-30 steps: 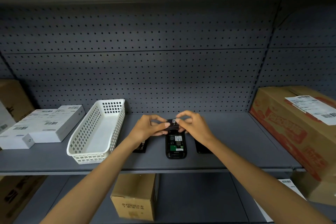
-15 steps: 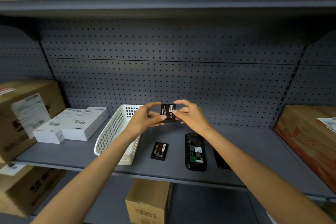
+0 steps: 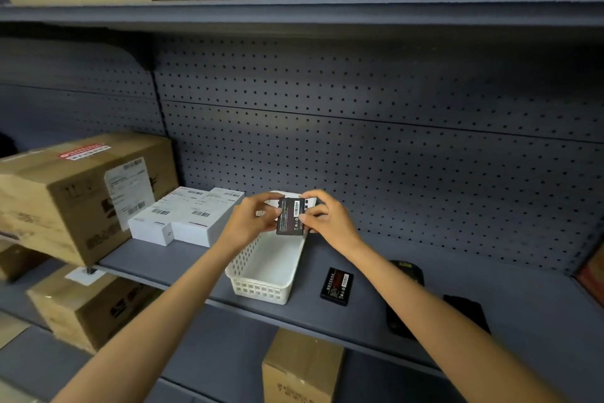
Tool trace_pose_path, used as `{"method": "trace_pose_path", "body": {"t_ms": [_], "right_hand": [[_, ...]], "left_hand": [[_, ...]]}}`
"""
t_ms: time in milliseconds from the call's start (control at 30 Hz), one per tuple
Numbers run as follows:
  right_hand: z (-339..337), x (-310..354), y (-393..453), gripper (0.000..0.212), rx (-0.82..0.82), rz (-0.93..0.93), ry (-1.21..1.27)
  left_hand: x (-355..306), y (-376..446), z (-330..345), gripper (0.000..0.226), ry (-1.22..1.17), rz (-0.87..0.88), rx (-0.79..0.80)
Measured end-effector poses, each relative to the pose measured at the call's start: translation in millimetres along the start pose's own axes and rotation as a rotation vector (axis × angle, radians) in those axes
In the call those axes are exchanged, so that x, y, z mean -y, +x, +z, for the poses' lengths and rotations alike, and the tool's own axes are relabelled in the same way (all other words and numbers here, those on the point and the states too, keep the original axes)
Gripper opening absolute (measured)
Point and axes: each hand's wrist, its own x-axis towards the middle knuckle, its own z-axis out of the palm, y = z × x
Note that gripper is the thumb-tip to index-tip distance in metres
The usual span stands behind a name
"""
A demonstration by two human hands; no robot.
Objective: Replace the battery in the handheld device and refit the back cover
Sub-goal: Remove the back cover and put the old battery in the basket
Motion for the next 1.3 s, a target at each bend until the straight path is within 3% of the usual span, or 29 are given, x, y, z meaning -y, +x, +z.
{"method": "trace_pose_path", "body": {"t_ms": [167, 400, 633, 867, 1067, 1300], "right_hand": [[26.4, -4.1, 9.9, 0.043, 0.097, 0.009, -0.139], [38.1, -6.9, 20.1, 0.018, 0.204, 0.026, -0.385], [41.3, -12.7, 27.7, 0.021, 0.315, 0.099, -0.574], [47.1, -18.0, 34.6, 0.019, 0.356, 0.121, -0.656], [55.7, -16.9, 41.2, 0.008, 0.44, 0.122, -0.866], [56.7, -13.6, 39.9, 0.016, 0.481, 0.112, -0.93]], "left_hand": [[18.9, 3.4, -15.3, 0.02, 0.232, 0.059, -0.042], [31.9, 8.5, -22.5, 0.02, 0.604, 0.116, 0.003], [46.1, 14.3, -21.7, 0.028, 0.936, 0.226, 0.105], [50.1, 14.0, -14.6, 0.03, 1.047, 0.242, 0.173], [49.1, 16.5, -7.6, 0.026, 1.201, 0.188, 0.306], [49.9, 18.8, -7.9, 0.021, 1.159, 0.185, 0.377]]}}
